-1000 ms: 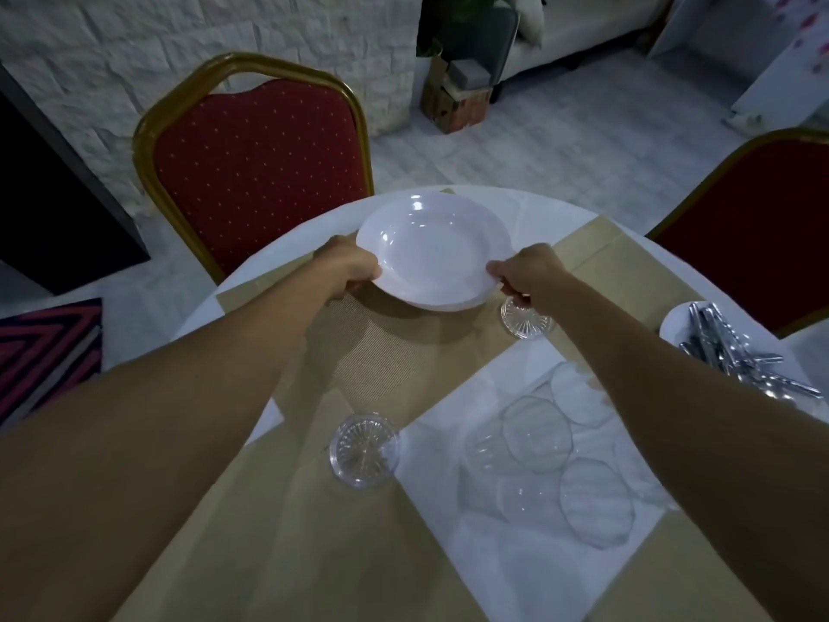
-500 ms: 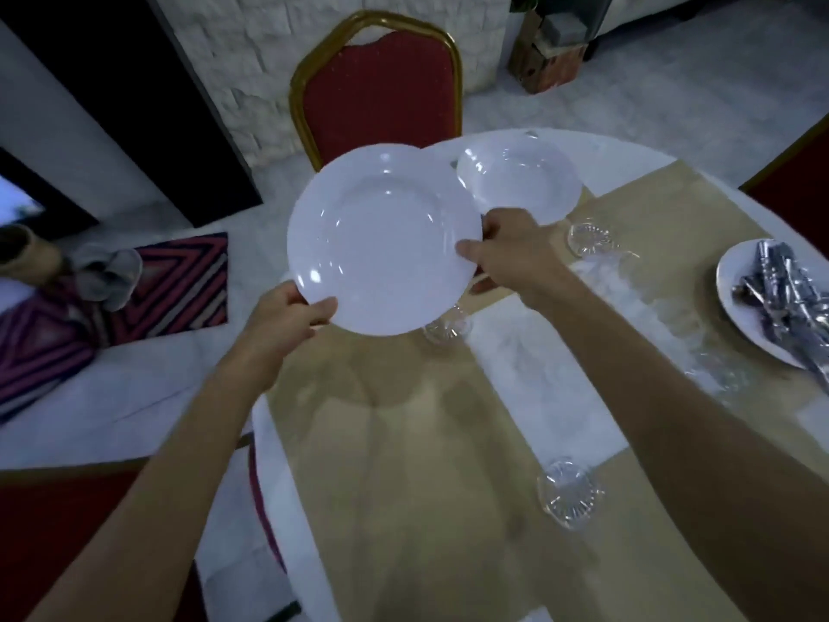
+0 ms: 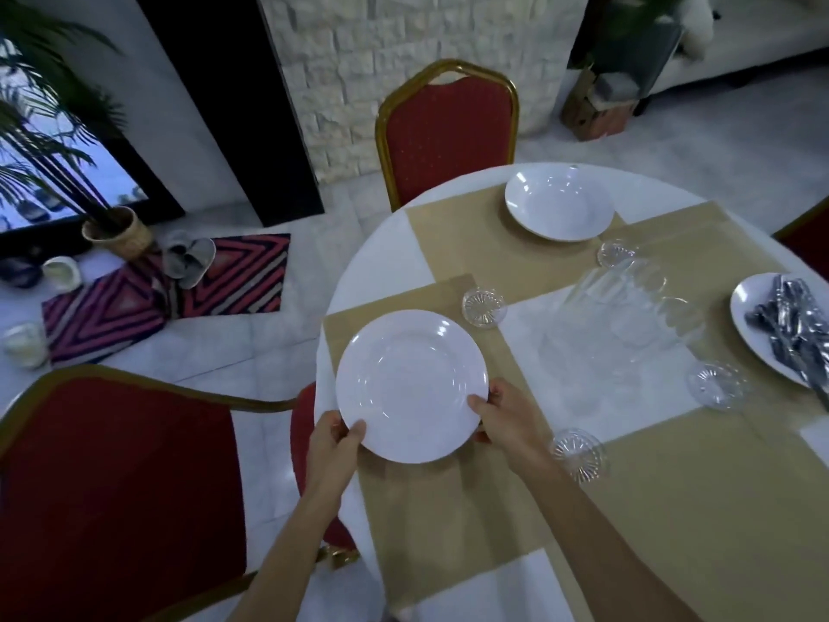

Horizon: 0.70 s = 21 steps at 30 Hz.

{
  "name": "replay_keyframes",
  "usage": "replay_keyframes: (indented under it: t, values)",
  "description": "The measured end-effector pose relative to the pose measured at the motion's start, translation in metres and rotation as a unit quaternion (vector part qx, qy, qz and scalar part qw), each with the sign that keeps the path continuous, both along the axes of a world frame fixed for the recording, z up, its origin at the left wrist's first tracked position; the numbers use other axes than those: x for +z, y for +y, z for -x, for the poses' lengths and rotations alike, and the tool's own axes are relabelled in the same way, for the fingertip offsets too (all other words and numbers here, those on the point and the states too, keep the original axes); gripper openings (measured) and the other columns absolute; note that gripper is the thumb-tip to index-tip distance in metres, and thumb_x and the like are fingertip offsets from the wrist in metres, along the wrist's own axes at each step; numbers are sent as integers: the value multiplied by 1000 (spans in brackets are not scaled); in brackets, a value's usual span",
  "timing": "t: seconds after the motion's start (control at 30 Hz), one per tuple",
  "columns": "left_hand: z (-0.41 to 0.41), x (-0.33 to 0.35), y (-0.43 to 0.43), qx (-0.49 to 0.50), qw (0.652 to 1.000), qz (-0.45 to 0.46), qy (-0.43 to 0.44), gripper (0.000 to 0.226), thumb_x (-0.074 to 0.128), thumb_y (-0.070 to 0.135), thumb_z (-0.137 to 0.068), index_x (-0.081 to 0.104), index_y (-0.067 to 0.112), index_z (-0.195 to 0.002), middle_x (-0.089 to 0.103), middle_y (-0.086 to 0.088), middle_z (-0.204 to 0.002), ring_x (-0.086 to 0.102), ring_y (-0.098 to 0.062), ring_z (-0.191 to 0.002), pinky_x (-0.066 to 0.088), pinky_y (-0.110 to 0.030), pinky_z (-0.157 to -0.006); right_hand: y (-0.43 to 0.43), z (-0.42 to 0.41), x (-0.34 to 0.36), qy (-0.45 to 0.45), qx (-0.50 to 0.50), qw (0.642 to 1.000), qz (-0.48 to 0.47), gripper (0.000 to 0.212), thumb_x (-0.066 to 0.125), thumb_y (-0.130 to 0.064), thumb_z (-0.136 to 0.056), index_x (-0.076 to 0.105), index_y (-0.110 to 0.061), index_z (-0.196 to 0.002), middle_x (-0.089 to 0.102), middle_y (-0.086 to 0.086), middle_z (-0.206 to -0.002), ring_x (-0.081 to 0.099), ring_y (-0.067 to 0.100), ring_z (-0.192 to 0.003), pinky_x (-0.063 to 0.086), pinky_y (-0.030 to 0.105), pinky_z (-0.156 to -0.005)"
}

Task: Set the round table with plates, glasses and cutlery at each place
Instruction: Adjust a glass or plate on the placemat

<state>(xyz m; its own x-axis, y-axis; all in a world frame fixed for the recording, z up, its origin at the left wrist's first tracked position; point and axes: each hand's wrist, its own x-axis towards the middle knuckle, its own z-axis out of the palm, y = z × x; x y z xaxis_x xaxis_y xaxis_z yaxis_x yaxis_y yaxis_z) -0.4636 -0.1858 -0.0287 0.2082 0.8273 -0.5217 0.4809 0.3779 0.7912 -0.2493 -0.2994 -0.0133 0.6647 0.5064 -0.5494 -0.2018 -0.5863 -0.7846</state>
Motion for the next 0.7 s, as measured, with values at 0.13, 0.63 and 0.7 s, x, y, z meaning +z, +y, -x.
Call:
replay_keyframes:
  t: [0.13,0.63,0.7]
  values:
    - [-9,-4,12,-5,1000,-26,14,9,63,26,-93,58,18,-95,66,-4,-95,64,-23,-95,55,-42,-82,12,-6,-8,-19,16,1000,13,15,62,-17,-89,61,-6,-98,69,15,-99,66,36,-95,55,51,-84]
    - [-47,-12,59,0,997,-7,79,13,54,33,-97,50,22,-103,53,11,-88,54,-21,-96,49,-38,-83,52,-30,-21,-26,16,999,36,19,66,-27,-88,66,-10,-97,72,7,-97,68,28,-94,56,51,-88]
    - [-49,-13,61,-2,997,-2,80,12,53,33,-97,50,23,-103,54,10,-88,55,-21,-95,51,-40,-86,53,-32,-22,-12,14,999,43,19,65,-29,-88,69,-11,-94,73,7,-95,69,28,-95,57,50,-88]
